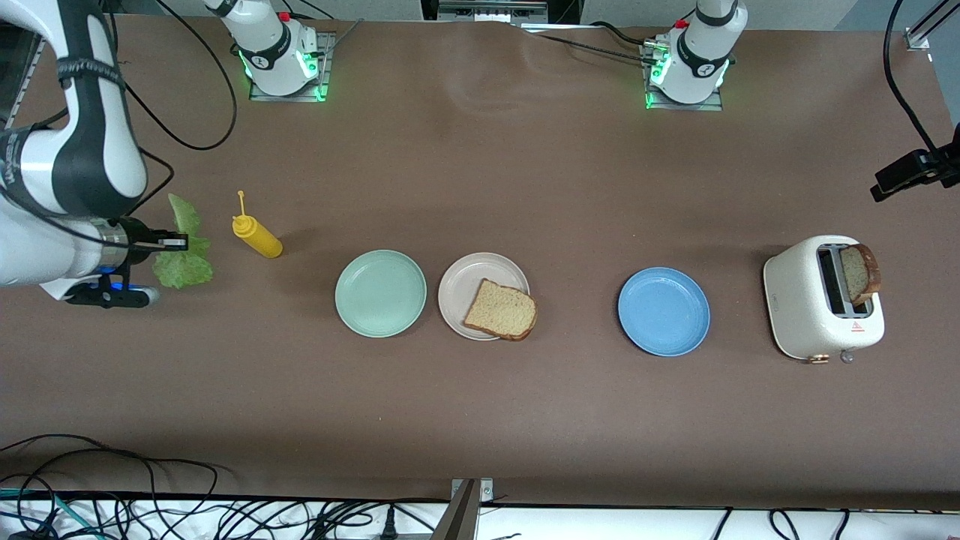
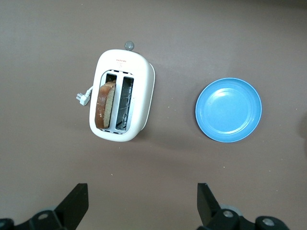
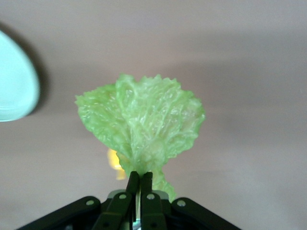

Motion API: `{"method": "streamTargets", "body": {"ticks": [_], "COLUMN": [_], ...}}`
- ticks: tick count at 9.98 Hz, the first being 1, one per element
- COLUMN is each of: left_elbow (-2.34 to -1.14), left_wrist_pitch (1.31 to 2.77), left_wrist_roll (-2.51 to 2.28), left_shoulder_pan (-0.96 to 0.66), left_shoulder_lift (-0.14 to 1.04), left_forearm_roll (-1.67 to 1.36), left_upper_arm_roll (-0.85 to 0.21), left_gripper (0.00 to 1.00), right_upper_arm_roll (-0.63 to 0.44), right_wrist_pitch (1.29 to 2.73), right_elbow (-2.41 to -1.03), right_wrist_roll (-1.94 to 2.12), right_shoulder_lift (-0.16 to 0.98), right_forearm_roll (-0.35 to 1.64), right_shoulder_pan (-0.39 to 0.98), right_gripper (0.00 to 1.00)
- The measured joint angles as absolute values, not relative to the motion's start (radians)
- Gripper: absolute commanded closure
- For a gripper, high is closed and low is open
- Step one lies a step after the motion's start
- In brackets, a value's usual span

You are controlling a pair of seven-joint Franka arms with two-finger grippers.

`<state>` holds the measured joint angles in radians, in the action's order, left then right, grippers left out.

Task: Make sandwich on beige plate with both arms
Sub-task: 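Carry the lettuce with the right gripper onto the bread on the beige plate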

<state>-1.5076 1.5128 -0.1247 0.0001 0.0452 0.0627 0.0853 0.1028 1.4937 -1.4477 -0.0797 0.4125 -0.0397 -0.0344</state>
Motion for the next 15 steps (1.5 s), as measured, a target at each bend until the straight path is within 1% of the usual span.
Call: {"method": "streamTargets", "body": {"ticks": [2, 3, 4, 5, 8, 13, 14, 15], "left_elbow": [-1.508, -1.508, -1.508, -1.507, -1.507, -1.506, -1.506, -1.506], "left_wrist_pitch": [1.513, 1.513, 1.512, 1.512, 1.512, 1.511, 1.511, 1.511], "left_wrist_roll": [-0.125, -0.125, -0.125, -0.125, -0.125, -0.125, -0.125, -0.125], "left_shoulder_pan": [0.000, 0.000, 0.000, 0.000, 0.000, 0.000, 0.000, 0.000], "left_shoulder_lift": [0.045, 0.045, 0.045, 0.045, 0.046, 0.046, 0.046, 0.046], "left_forearm_roll": [0.063, 0.063, 0.063, 0.063, 0.063, 0.063, 0.063, 0.063], "left_upper_arm_roll": [0.086, 0.086, 0.086, 0.086, 0.086, 0.086, 0.086, 0.086], "left_gripper": [0.00, 0.00, 0.00, 0.00, 0.00, 0.00, 0.00, 0.00], "right_upper_arm_roll": [0.202, 0.260, 0.317, 0.351, 0.362, 0.362, 0.362, 0.362], "right_wrist_pitch": [1.496, 1.529, 1.598, 1.688, 1.993, 2.470, 2.551, 2.602], "right_elbow": [-1.380, -1.367, -1.365, -1.364, -1.365, -1.364, -1.364, -1.363], "right_wrist_roll": [-0.087, -0.087, -0.095, -0.106, -0.146, -0.158, -0.159, -0.159], "right_shoulder_lift": [0.413, 0.416, 0.424, 0.443, 0.548, 0.742, 0.783, 0.815], "right_forearm_roll": [-0.037, -0.036, -0.035, -0.034, -0.034, -0.034, -0.034, -0.035], "right_shoulder_pan": [-0.033, -0.034, -0.028, -0.001, 0.145, 0.267, 0.293, 0.311], "right_gripper": [1.00, 1.00, 1.00, 1.00, 1.00, 1.00, 1.00, 1.00]}}
